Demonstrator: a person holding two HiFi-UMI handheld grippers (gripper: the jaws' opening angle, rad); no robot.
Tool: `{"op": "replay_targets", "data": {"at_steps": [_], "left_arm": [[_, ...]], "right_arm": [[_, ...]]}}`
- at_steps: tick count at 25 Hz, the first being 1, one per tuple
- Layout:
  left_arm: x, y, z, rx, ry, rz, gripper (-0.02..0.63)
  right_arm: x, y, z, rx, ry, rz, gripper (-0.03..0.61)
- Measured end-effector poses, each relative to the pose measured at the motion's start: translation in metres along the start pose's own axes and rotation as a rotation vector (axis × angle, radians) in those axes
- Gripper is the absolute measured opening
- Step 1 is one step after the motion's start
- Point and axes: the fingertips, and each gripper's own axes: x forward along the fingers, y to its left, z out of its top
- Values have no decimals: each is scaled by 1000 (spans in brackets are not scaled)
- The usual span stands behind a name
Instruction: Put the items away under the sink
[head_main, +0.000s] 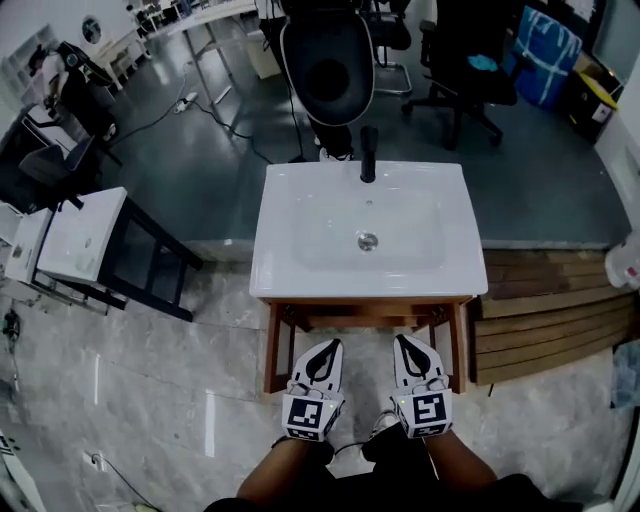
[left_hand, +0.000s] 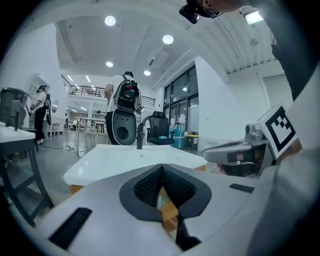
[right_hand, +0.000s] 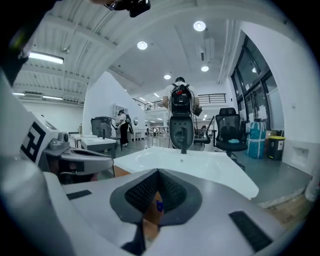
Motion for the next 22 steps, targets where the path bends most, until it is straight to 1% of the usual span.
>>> {"op": "replay_targets", "data": {"at_steps": [4,8,11,15,22], "left_arm": [[-20,-19,48,-6,25,9,20],[-35,-36,97,-17,1,21,20],[-40,-47,124,-13,-21,13,20],[-45,-52,137,-5,-37,18,20],[-47,-55,141,16,-50,3,20]], "right_arm": [[-29,-11,47,13,-3,2,18],[-56,-26,90,9,-27,5,18],[-71,-32,112,-30,-46,17,18],[-85,-40,129,-42,-73,-12,18],[-100,-45,130,-29,-88,-62,18]]}}
